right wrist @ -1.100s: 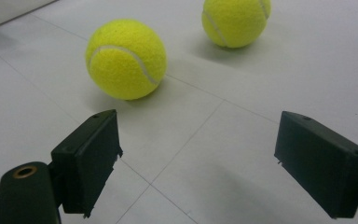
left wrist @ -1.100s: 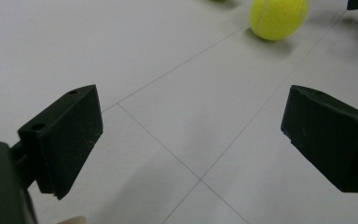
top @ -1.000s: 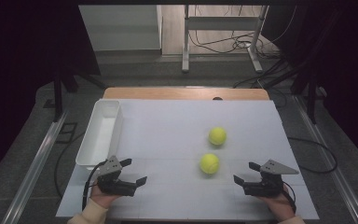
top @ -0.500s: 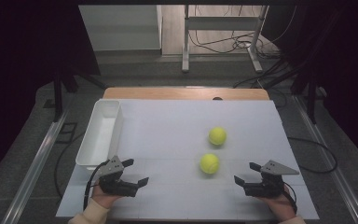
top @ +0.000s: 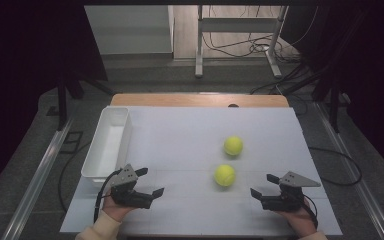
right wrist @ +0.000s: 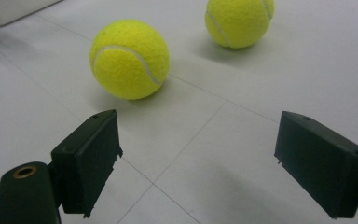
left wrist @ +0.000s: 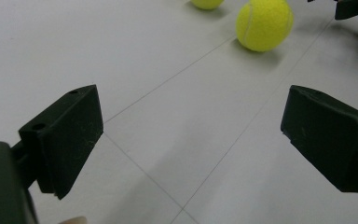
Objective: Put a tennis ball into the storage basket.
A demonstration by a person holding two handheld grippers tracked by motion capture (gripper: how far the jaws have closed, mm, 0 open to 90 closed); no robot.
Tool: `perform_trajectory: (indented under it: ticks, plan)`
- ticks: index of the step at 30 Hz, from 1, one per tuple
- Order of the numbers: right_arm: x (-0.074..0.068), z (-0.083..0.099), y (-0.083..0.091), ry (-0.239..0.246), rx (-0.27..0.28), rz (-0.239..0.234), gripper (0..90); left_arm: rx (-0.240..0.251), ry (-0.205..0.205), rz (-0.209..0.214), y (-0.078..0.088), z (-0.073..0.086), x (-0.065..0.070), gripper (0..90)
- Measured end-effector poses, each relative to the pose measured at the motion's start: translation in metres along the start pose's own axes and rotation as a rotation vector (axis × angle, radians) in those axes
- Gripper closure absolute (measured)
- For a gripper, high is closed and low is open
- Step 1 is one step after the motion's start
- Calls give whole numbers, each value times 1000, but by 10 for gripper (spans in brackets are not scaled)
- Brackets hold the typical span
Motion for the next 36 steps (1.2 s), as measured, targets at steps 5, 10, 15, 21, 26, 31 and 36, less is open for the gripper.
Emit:
perform_trajectory:
  ticks: [5, 10, 15, 21, 26, 31, 36]
  plan:
    - [-1, 0, 1, -4, 3, -5, 146, -7, -5, 7, -6, -5, 2, 63]
    - [-1, 1, 3, 1, 4, -2, 146, -17, -13, 13, -14, -10, 3, 63]
    - [1, 1, 4, -12, 6, 0, 146, -31, -32, 13, -18, -14, 6, 63]
    - [0, 1, 3, -14, 3, -1, 146, -32, -31, 27, -22, -20, 6, 64]
    - [1, 1, 3, -13, -3, 0, 145, -31, -33, 35, -25, -23, 6, 64]
    - [0, 1, 1, -8, -7, -7, 146, -41, -35, 51, -32, -28, 6, 63]
    - [-1, 1, 0, -6, -11, -7, 146, -51, -46, 71, -41, -34, 7, 64]
Point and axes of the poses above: each handheld gripper's, and its own axes: y roughly backward along the jaws, z roughly out of its underside, x roughly to its right, the point moved 2 cm from there along -y, roughly forward along the jaws, and after that the axes turned 14 degrees about z, right-handed, at the moved point
